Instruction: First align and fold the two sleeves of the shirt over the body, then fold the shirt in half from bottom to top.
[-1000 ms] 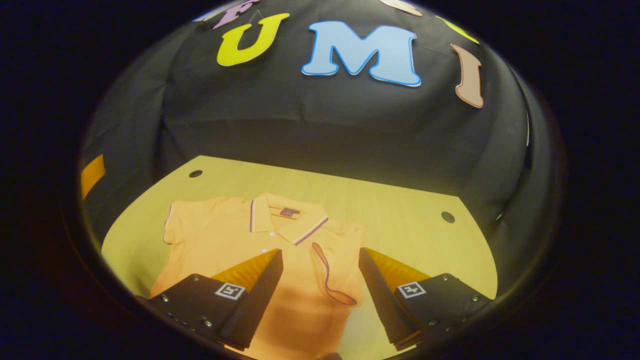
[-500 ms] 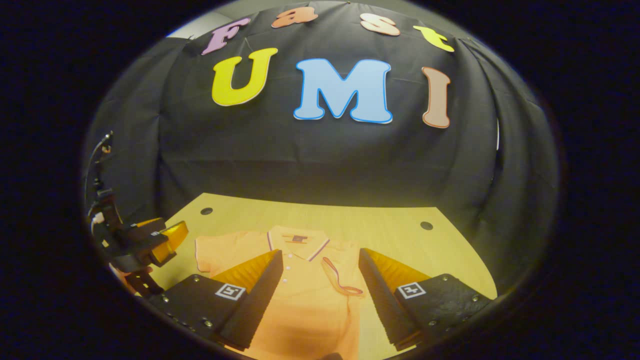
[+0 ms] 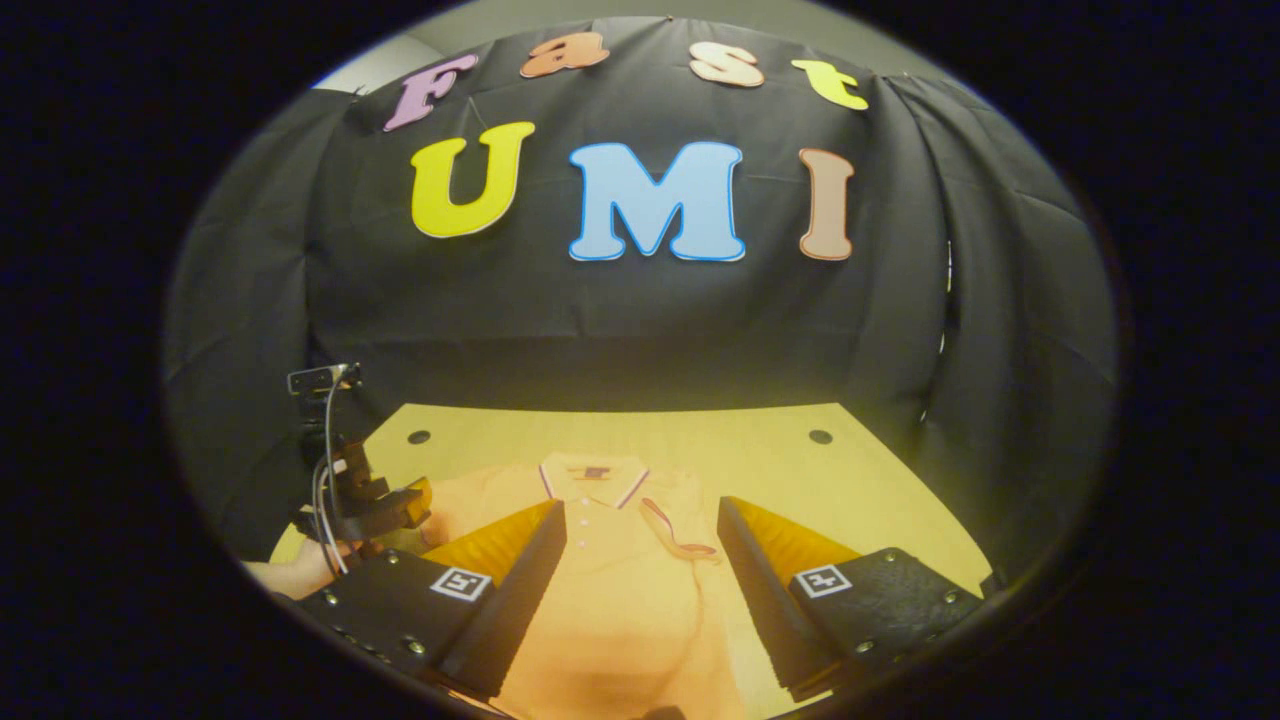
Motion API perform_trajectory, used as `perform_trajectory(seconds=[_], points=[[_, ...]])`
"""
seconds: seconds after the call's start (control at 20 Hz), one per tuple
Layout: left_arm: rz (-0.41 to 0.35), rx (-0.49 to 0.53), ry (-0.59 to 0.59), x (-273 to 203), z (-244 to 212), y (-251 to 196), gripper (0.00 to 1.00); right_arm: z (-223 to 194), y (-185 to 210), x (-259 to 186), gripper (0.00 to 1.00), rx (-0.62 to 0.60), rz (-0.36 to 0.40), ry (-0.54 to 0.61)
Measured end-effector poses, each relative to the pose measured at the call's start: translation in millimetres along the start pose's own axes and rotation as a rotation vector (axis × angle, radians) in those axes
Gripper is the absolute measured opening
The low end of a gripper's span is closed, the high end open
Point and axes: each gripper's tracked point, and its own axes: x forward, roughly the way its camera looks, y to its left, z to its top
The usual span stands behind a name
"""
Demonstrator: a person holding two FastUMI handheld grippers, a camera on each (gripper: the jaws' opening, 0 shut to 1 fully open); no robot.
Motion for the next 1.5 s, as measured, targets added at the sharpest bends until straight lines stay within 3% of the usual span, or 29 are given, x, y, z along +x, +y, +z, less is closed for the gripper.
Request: perform_trajectory(seconds=[0.35,0.8,0.9,0.95,1.0,1.15,1.2,1.25,1.3,1.5], points=[[0.026,-0.031,0.109,38,-33,9,0.97,-22,-5,-26,0.95,0.018,-0.008,0.051],[0.037,0.069,0.15,60,-42,1,0.97,-35,-8,-38,0.95,0.063,-0.01,0.069],[0.025,0.078,0.151,61,-41,-6,0.86,-38,-8,-40,0.95,0.089,-0.005,0.072],[0.016,0.084,0.151,63,-42,-9,0.72,-41,-9,-39,0.95,0.101,-0.002,0.073],[0.011,0.091,0.153,64,-43,-13,0.68,-41,-11,-42,0.95,0.109,-0.002,0.074],[-0.009,0.127,0.161,64,-42,-17,0.3,-43,-24,-43,0.95,0.131,-0.015,0.066],[-0.009,0.149,0.169,65,-42,-17,0.24,-43,-29,-44,0.95,0.138,-0.02,0.062],[-0.012,0.165,0.169,63,-43,-19,0.21,-44,-33,-43,0.95,0.145,-0.025,0.055],[-0.01,0.179,0.175,65,-41,-20,0.12,-44,-38,-44,0.95,0.148,-0.027,0.054],[-0.005,0.201,0.17,61,-34,-27,0.11,-44,-53,-46,0.95,0.162,-0.043,0.032]])
